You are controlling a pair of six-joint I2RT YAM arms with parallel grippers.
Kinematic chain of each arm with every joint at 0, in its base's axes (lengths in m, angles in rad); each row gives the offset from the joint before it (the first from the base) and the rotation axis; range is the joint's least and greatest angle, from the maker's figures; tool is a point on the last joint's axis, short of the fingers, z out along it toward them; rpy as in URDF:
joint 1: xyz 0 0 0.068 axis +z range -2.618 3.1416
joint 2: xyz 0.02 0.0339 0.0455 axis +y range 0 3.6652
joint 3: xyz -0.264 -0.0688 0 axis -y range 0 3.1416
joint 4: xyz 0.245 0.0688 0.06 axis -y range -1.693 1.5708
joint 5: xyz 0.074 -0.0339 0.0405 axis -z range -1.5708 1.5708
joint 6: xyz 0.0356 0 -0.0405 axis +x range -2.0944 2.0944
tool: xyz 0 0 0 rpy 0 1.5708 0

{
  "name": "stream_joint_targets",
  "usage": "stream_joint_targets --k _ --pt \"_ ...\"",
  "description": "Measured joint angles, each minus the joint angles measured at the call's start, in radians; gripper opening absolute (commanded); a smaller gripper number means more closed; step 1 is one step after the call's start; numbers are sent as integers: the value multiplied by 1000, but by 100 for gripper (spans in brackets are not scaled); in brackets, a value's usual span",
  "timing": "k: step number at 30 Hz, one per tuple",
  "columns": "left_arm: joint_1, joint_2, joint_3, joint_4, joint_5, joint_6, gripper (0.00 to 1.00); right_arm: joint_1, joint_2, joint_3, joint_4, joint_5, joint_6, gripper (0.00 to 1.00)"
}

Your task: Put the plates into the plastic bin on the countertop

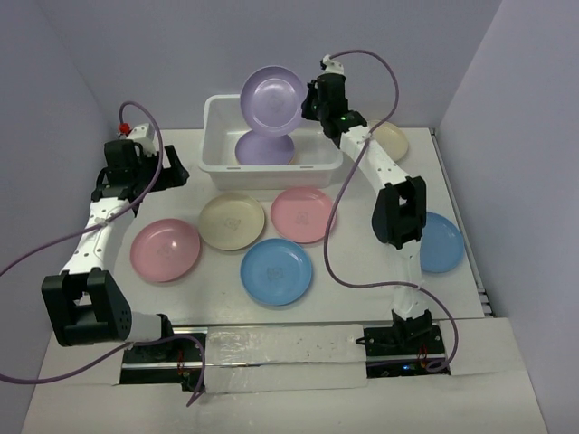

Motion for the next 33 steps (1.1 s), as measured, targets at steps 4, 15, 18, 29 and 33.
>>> stream_joint_targets --k 4,15,18,29,33 --pt "18 -1 -51 7 5 -17 99 3 84 11 63 32 37 0" --pt "77 94 -105 56 113 -115 92 -1 250 72 89 -2 91 54" --pt "77 162 -119 72 143 -143 87 -1 251 73 97 -18 104 78" --pt "72 287 -224 239 215 -154 72 -4 167 2 98 -79 118 100" --pt "61 336 -219 285 228 -141 69 -8 61 -32 88 -112 116 100"
